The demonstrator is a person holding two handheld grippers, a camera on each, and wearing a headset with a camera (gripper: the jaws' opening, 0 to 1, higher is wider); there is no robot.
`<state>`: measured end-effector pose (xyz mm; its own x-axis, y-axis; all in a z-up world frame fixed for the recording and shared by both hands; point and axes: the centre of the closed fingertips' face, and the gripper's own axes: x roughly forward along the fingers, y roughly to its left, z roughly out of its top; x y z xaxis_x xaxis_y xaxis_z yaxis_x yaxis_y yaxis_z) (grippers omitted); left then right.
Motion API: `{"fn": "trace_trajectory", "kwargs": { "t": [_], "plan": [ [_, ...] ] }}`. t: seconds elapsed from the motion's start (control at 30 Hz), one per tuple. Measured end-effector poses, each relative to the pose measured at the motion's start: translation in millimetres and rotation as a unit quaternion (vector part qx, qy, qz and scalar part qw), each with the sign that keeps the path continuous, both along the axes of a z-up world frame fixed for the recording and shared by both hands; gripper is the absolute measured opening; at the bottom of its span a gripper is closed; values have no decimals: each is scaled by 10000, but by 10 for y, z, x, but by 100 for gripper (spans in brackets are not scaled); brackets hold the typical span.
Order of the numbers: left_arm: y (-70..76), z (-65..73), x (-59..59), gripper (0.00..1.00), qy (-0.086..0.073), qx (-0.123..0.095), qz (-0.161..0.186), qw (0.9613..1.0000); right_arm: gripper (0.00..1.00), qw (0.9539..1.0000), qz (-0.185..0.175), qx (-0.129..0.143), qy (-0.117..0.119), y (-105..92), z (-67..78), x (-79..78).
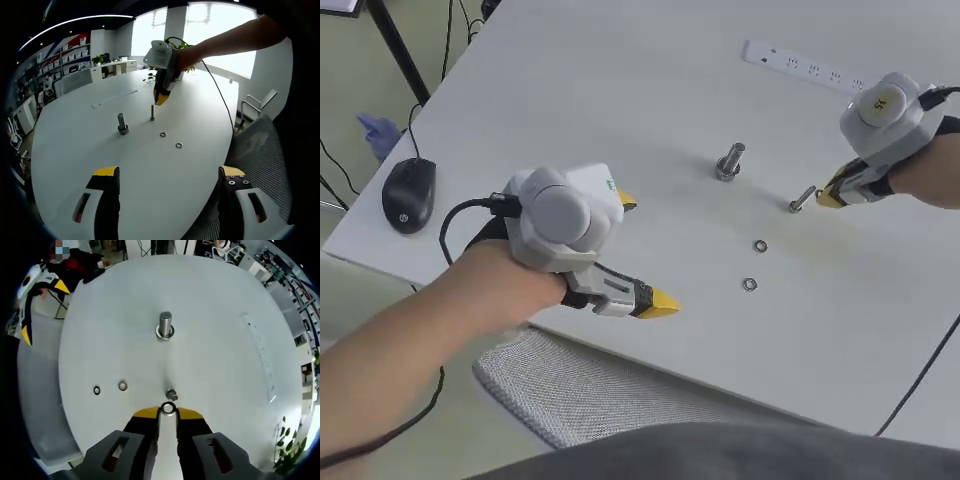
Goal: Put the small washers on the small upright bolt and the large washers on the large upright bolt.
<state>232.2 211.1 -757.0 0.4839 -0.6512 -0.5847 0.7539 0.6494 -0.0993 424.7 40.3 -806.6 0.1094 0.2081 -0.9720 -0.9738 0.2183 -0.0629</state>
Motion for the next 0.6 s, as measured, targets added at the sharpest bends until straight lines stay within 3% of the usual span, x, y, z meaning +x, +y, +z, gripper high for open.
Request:
{"fn": "trace_trajectory", "kwargs": {
  "t": [0.6],
  "plan": [
    [43, -59, 7, 78, 107, 55, 7, 9999, 13, 9999, 44, -84, 47, 68, -99, 91]
  ]
}}
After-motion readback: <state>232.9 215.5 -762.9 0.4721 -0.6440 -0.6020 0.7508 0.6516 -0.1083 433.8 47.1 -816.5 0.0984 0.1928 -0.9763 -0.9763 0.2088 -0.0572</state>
